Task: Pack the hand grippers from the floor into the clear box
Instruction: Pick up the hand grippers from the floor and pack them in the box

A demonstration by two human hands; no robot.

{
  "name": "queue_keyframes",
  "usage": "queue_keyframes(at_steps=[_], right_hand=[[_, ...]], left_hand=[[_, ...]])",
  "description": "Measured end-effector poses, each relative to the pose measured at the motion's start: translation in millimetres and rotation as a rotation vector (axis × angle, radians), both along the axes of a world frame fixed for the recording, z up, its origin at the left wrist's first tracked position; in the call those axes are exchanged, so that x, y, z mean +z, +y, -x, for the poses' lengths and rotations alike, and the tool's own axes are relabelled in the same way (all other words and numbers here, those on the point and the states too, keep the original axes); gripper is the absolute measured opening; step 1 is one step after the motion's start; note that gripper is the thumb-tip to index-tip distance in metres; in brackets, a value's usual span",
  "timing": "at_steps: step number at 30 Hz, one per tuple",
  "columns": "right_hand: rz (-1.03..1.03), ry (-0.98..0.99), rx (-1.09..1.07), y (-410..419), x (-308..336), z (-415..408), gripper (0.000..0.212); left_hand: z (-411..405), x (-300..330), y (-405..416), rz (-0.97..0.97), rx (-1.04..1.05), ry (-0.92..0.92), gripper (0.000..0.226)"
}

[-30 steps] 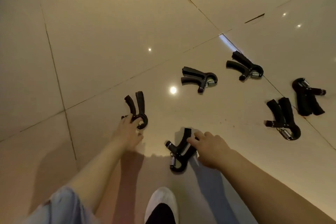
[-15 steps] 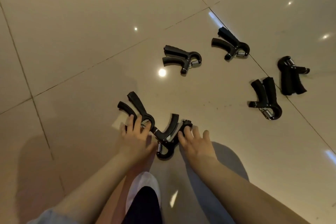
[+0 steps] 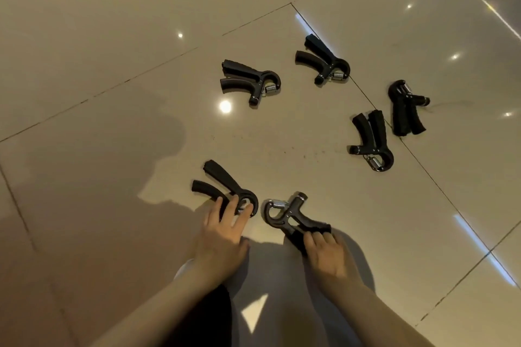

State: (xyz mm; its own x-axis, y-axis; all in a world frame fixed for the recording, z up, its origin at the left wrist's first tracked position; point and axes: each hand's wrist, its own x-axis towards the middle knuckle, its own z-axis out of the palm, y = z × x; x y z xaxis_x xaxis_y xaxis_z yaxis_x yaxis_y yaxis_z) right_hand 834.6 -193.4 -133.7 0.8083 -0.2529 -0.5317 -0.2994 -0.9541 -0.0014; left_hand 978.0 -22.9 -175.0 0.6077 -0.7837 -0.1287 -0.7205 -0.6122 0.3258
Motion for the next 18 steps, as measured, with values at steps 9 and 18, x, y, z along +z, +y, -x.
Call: queue_keyframes(at_steps=[9,18], right_hand=[[-0.021,-0.129,-0.264,-13.5,-4.5,4.2,0.054],[-0.096,-0.143,-0.400,-5.8,-25.5,21.3,0.076]], left_hand=[[-79.9,2.1,13.1,-0.001,0.168,-0.099,0.058],[-123.0,-2.0,-1.1,-0.062,-0.275,-0.076,0.071]])
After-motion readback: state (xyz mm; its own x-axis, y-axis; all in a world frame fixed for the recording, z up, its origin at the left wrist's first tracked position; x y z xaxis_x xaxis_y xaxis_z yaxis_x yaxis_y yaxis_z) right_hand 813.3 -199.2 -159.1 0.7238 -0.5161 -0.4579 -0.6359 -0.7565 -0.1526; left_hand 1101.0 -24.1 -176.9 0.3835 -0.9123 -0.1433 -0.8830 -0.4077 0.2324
